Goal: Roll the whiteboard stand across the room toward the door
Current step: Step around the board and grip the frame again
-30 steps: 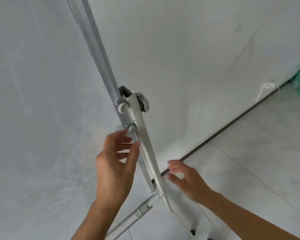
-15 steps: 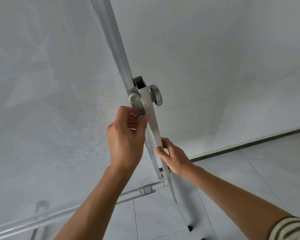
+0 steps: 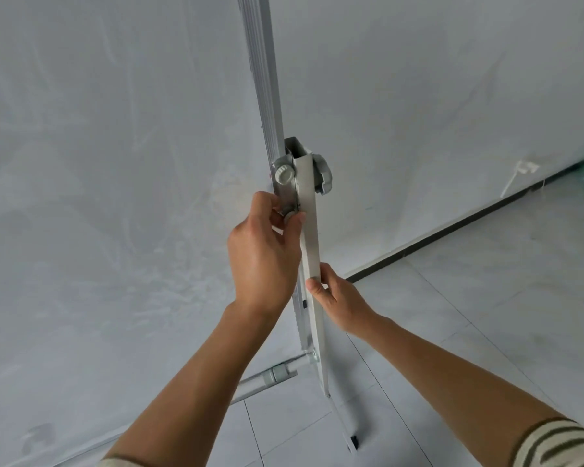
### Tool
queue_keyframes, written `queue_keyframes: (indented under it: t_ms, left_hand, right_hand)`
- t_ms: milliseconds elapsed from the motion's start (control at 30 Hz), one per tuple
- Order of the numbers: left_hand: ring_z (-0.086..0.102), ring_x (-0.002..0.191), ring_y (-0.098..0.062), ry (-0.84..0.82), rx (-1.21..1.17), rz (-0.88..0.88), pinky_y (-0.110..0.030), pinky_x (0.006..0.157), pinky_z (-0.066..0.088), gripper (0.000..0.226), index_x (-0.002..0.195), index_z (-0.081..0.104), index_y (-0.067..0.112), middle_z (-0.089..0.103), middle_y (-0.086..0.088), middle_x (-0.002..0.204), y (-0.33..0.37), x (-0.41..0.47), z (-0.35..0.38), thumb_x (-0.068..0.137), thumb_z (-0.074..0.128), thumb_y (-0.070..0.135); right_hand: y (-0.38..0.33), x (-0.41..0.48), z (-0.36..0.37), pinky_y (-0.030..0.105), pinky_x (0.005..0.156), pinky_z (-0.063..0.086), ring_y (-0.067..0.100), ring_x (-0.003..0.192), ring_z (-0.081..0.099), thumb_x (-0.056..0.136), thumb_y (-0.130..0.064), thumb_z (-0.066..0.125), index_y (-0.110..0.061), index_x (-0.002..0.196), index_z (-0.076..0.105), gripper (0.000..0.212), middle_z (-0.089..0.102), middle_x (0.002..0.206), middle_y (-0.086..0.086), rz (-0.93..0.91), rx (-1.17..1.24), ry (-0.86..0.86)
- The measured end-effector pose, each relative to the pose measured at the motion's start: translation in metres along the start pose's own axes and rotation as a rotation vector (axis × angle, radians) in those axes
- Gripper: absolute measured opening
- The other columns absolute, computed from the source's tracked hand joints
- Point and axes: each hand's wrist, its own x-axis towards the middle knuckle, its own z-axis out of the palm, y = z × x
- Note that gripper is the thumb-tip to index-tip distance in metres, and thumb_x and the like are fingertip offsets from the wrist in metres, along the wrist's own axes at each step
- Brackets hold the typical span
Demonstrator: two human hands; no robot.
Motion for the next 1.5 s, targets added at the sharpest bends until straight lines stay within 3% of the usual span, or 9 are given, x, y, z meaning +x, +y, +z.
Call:
queue_keyframes:
  t_ms: [233,567,833,967,1033,1100,1233,1367,1500]
  left_hand:
    - [0.064,0.056,-0.022,-0.027,0.005,0.041,-0.042,0.057,0.054,0.014,0.093,0.055,0.01,0.063,0.004,0.075,0.032,-0.068,-0.025,0.089,0.065,0.019]
    - [0.065,0.058,-0.021,-0.052,0.006,0.038,-0.046,0.059,0.055,0.015,0.097,0.055,0.013,0.063,0.007,0.078,0.085,-0.175,-0.068,0.09,0.064,0.023]
    - [0.068,0.072,-0.018,-0.128,0.097,-0.072,-0.039,0.072,0.059,0.034,0.12,0.055,0.016,0.07,0.002,0.097,0.099,-0.217,-0.127,0.091,0.061,0.033]
    - [0.067,0.072,-0.013,-0.168,0.143,-0.194,-0.037,0.072,0.057,0.027,0.112,0.06,0.017,0.065,0.01,0.082,0.062,-0.26,-0.188,0.089,0.064,0.031]
    - [0.066,0.073,-0.011,-0.171,0.169,-0.309,-0.035,0.071,0.056,0.021,0.105,0.062,0.019,0.065,0.012,0.077,0.027,-0.295,-0.237,0.087,0.066,0.029]
    - [0.065,0.071,-0.008,-0.177,0.189,-0.433,-0.032,0.071,0.055,0.016,0.1,0.063,0.021,0.066,0.013,0.075,-0.013,-0.34,-0.291,0.086,0.067,0.027]
    - [0.063,0.079,-0.003,-0.143,0.236,-0.666,-0.028,0.067,0.054,0.012,0.093,0.062,0.029,0.069,0.008,0.073,-0.082,-0.438,-0.404,0.084,0.07,0.025]
    - [0.064,0.076,-0.004,0.007,0.29,-0.889,-0.02,0.063,0.05,0.019,0.082,0.06,0.036,0.069,0.004,0.067,-0.123,-0.525,-0.513,0.083,0.072,0.022]
    - [0.063,0.076,-0.005,0.179,0.316,-1.058,-0.025,0.065,0.051,0.011,0.085,0.064,0.028,0.069,0.002,0.068,-0.14,-0.584,-0.59,0.083,0.071,0.021]
  right_hand:
    - [-0.01,-0.087,0.007,0.017,0.074,0.047,0.004,0.084,0.061,0.085,-0.059,0.034,-0.022,0.129,0.043,0.058,0.059,0.095,-0.02,0.025,0.058,0.016]
    - [-0.013,-0.214,0.015,0.037,0.092,0.051,0.018,0.109,0.061,0.081,-0.071,0.032,-0.026,0.129,0.041,0.067,0.064,0.119,-0.004,0.067,0.016,-0.008]
    - [-0.031,-0.26,0.031,0.039,0.085,0.051,0.028,0.103,0.063,0.094,-0.053,0.039,-0.014,0.133,0.042,0.055,0.067,0.115,0.012,0.212,-0.154,-0.061]
    - [-0.012,-0.305,0.059,0.037,0.086,0.05,0.027,0.105,0.064,0.093,-0.039,0.053,-0.018,0.12,0.057,0.035,0.069,0.113,0.012,0.303,-0.184,-0.048]
    - [-0.012,-0.324,0.092,0.038,0.083,0.054,0.021,0.095,0.068,0.089,-0.035,0.058,-0.031,0.096,0.063,0.009,0.072,0.104,0.004,0.316,-0.144,-0.098]
    - [-0.019,-0.338,0.132,0.04,0.082,0.055,0.017,0.081,0.071,0.087,-0.033,0.061,-0.036,0.081,0.062,0.007,0.073,0.085,-0.001,0.314,-0.129,-0.16]
    - [-0.059,-0.353,0.227,0.028,0.06,0.048,0.018,0.074,0.073,0.089,-0.023,0.061,-0.026,0.083,0.067,0.009,0.071,0.074,0.0,0.289,-0.068,-0.254]
    - [-0.113,-0.36,0.339,0.025,0.057,0.046,0.014,0.066,0.073,0.089,-0.012,0.063,-0.011,0.096,0.068,0.009,0.074,0.08,0.004,0.259,0.011,-0.373]
    - [-0.181,-0.366,0.43,0.025,0.054,0.049,0.009,0.067,0.072,0.089,-0.017,0.064,-0.019,0.091,0.067,0.004,0.074,0.083,0.002,0.193,0.044,-0.548]
